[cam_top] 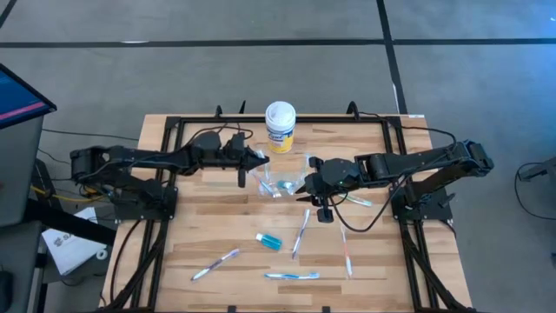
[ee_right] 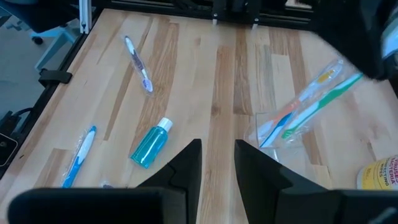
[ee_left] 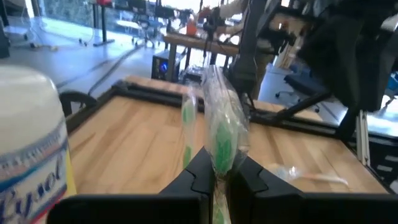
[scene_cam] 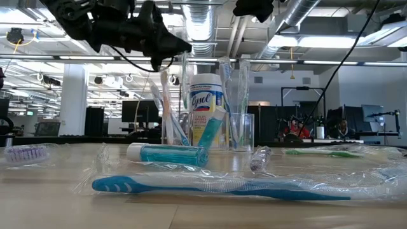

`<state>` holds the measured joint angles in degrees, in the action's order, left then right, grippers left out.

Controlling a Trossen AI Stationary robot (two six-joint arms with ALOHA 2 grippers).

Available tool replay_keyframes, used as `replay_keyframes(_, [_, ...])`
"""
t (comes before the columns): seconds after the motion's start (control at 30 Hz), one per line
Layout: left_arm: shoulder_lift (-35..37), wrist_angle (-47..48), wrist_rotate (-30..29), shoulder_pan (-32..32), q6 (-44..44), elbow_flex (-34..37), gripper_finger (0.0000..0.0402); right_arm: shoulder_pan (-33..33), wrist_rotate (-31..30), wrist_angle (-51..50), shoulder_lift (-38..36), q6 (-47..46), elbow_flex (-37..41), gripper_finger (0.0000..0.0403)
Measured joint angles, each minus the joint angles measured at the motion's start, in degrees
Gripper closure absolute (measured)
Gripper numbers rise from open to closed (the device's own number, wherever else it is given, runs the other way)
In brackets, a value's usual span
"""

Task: Pick & Place toothbrushing station
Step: Put the bottom green toothbrush into the transparent organizer

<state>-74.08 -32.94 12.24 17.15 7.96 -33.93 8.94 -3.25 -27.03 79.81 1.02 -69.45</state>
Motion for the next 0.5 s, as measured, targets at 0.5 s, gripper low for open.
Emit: replay_keyframes(0.5, [-5.37,-0.19,-0.17,-0.78,0.03,0.00,0.0391,-0.01,0.00,0.01,0.00,0.00,0.00,0.0317])
